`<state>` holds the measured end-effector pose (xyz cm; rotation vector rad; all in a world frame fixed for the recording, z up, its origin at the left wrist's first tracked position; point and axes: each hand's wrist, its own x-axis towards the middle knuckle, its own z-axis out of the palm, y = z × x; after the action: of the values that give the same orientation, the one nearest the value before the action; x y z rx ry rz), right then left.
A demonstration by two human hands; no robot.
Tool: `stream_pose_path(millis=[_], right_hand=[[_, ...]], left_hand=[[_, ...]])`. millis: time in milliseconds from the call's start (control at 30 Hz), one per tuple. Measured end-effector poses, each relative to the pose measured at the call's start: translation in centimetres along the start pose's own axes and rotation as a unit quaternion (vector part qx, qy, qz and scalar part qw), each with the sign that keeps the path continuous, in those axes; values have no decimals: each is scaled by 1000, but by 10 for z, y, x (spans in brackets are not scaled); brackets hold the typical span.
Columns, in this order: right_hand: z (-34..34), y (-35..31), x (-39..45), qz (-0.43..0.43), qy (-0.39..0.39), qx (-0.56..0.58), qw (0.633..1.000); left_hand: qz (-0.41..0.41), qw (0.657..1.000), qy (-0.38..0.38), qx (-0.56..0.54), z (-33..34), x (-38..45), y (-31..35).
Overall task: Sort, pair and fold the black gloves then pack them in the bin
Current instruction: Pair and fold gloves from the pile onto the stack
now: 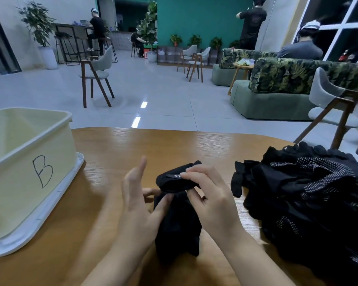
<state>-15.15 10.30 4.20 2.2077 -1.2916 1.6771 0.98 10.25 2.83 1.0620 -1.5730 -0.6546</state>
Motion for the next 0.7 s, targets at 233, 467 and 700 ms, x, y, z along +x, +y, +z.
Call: stream_pose_path(millis=[233,467,700], right_hand=[[-12,-10,-17,92,-47,-10,995],[-14,-17,-31,206,-125,-73,968],[-13,-15,-44,116,-53,-55,990]], left_hand=[[84,993,-83,-17,-9,0,6],[64,991,-94,-75,-10,-22,-4],[47,978,-201,21,-18,-37,-13]])
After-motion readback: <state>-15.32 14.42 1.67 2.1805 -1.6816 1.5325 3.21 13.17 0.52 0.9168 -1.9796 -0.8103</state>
